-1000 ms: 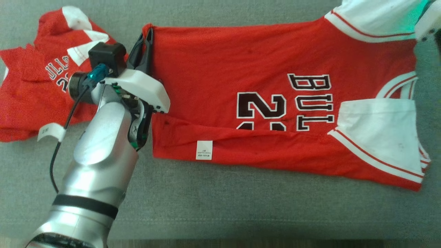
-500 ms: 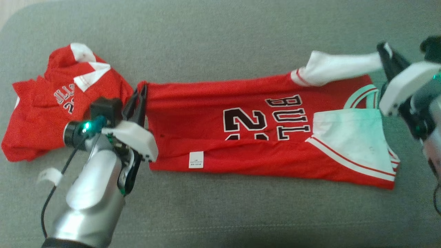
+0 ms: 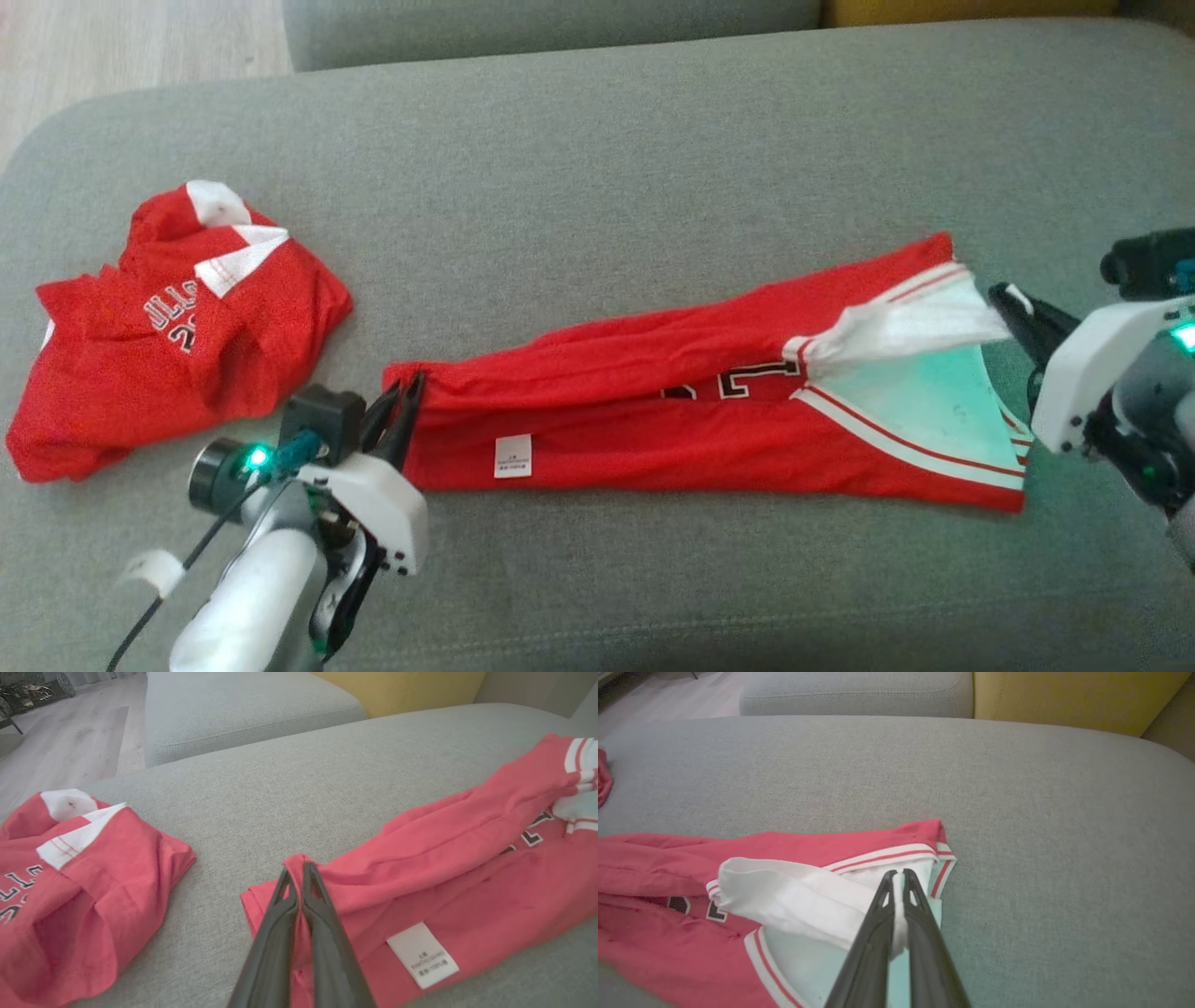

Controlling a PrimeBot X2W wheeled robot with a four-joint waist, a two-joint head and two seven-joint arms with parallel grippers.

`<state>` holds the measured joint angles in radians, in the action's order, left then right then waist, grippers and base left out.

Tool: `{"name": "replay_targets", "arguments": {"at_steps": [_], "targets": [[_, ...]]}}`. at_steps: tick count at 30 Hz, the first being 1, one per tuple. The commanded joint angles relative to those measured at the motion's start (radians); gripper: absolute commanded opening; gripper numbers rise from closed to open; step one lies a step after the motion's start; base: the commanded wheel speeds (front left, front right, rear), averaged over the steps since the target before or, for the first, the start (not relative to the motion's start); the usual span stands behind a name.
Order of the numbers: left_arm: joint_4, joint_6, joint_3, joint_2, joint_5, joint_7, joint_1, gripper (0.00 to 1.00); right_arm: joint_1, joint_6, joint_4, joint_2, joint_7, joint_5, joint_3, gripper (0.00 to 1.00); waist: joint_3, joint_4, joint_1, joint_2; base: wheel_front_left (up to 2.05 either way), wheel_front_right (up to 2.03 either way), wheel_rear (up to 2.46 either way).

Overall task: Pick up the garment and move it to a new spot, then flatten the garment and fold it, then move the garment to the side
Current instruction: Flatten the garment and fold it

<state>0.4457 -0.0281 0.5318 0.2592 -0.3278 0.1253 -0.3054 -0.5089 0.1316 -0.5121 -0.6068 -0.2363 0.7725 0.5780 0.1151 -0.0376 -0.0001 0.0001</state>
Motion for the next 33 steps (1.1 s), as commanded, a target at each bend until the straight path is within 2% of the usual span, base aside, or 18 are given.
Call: {"name": "replay_targets", "arguments": {"at_steps": [1, 11, 19, 20, 21, 22, 23, 24, 29, 30, 31, 33], "targets": [[-0.042, -0.012, -0.041, 0.038, -0.003, -0.002, -0.022, 0.00, 0.022, -0.001, 0.052, -0.038, -0.022, 0.011, -0.016, 0.00, -0.007, -0.004, 0.0001, -0.0001, 0.00, 0.00, 0.00], [-0.057, -0.036, -0.034, 0.042, -0.011, -0.005, 0.022, 0.00, 0.189, -0.001, 0.251, -0.056, -0.256, 0.026, -0.119, 0.00, -0.030, -0.012, 0.0001, -0.0001, 0.00, 0.00, 0.00], [-0.031, -0.042, -0.019, 0.031, -0.010, 0.010, 0.025, 0.00, 0.279, -0.001, 0.334, -0.040, -0.369, -0.004, -0.191, 0.00, -0.037, -0.012, 0.0001, -0.0001, 0.00, 0.00, 0.00], [-0.025, -0.043, -0.017, 0.030, -0.010, 0.011, 0.026, 0.09, 0.291, -0.001, 0.343, -0.034, -0.382, -0.006, -0.198, 0.00, -0.038, -0.012, 0.0001, -0.0001, 0.00, 0.00, 0.00], [-0.019, -0.044, -0.016, 0.029, -0.010, 0.013, 0.026, 0.38, 0.301, -0.001, 0.352, -0.030, -0.392, -0.010, -0.206, 0.00, -0.040, -0.012, 0.0001, -0.0001, 0.00, 0.00, 0.00], [-0.012, -0.045, -0.015, 0.027, -0.010, 0.014, 0.027, 0.55, 0.310, -0.001, 0.362, -0.025, -0.401, -0.014, -0.213, 0.00, -0.041, -0.012, 0.0001, -0.0001, 0.00, 0.00, 0.00], [-0.006, -0.048, -0.015, 0.026, -0.011, 0.017, 0.028, 0.93, 0.318, -0.001, 0.371, -0.020, -0.407, -0.018, -0.220, 0.00, -0.042, -0.012, 0.0001, -0.0001, 0.00, 0.00, 0.00], [-0.001, -0.051, -0.015, 0.025, -0.012, 0.020, 0.028, 1.00, 0.325, -0.001, 0.380, -0.015, -0.413, -0.022, -0.227, 0.00, -0.044, -0.012, 0.0001, -0.0001, 0.00, 0.00, 0.00], [0.021, -0.066, -0.018, 0.018, -0.017, 0.032, 0.028, 1.00, 0.360, -0.001, 0.404, 0.004, -0.449, -0.042, -0.252, 0.00, -0.050, -0.013, 0.0001, -0.0001, 0.00, 0.00, 0.00], [0.023, -0.068, -0.020, 0.017, -0.019, 0.036, 0.027, 1.00, 0.366, -0.001, 0.409, 0.006, -0.454, -0.047, -0.258, 0.13, -0.051, -0.013, 0.0001, -0.0001, 0.00, 0.00, 0.00], [0.023, -0.071, -0.022, 0.016, -0.021, 0.039, 0.026, 1.00, 0.370, -0.001, 0.411, 0.009, -0.454, -0.054, -0.269, 1.00, -0.050, -0.013, 0.0001, -0.0001, 0.00, 0.00, 0.00], [0.022, -0.077, -0.029, 0.013, -0.026, 0.048, 0.023, 1.00, 0.379, -0.001, 0.412, 0.019, -0.460, -0.064, -0.289, 1.00, -0.050, -0.013, 0.0001, -0.0001, 0.00, 0.00, 0.00]]}}
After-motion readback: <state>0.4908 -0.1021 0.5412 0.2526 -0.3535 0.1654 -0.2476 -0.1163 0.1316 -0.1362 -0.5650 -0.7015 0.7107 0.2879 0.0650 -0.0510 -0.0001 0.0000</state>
